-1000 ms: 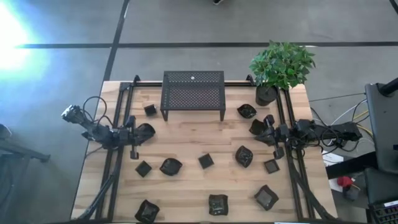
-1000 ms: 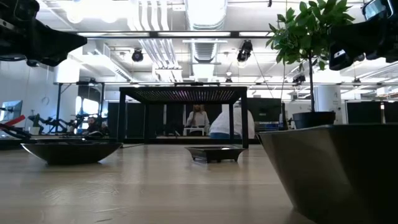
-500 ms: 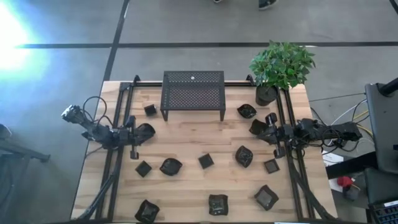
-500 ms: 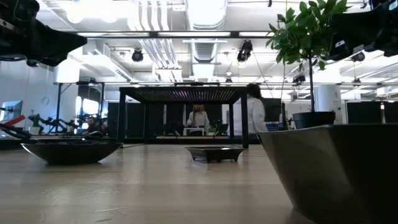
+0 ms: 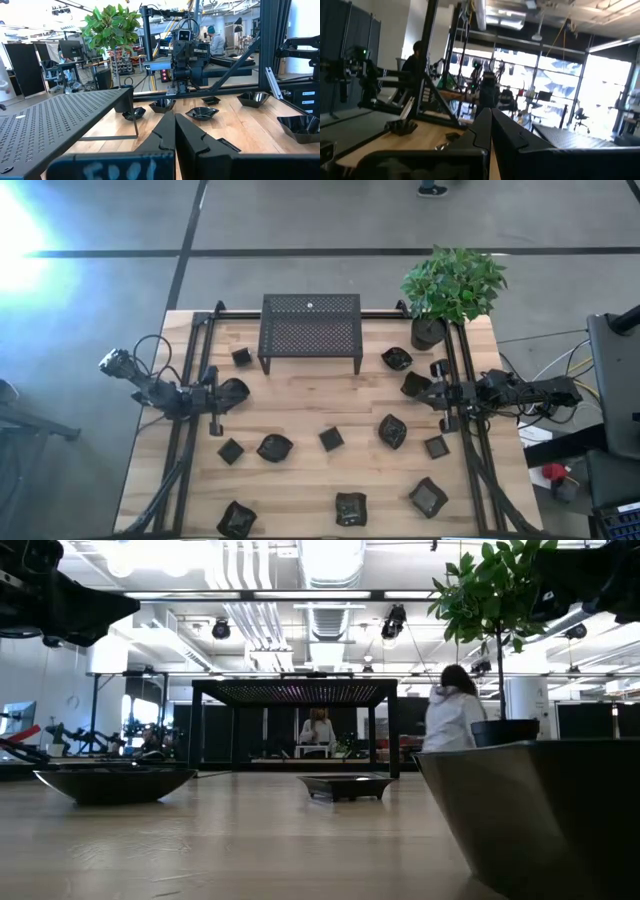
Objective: Pick & Place Mini shaped plates
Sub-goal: Put the leaf shaped plate on the shelf
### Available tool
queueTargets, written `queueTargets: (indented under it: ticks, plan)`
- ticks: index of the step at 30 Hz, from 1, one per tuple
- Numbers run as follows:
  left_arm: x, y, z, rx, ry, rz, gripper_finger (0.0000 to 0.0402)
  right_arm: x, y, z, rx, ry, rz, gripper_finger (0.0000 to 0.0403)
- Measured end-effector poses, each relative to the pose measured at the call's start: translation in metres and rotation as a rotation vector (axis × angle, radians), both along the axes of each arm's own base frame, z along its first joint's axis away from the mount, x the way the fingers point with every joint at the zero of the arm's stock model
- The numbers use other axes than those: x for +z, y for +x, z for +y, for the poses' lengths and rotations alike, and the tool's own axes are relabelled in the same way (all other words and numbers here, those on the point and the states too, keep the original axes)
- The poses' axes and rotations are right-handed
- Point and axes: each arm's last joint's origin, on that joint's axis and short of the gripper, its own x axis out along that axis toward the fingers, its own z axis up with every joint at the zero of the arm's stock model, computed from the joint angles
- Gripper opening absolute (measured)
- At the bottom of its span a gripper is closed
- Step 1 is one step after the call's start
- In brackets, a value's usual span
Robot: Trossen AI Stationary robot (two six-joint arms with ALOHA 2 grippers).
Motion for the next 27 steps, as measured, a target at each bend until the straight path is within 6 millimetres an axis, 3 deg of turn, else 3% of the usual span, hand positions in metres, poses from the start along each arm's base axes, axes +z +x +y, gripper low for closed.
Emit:
queueTargets:
  ticks: [27]
  plan:
    - [0.0,0.0,0.0,0.0,0.0,0.0,0.0,0.0019,-0.0006,-0.0001,-0.037,-0.112,-0.038,0.0008]
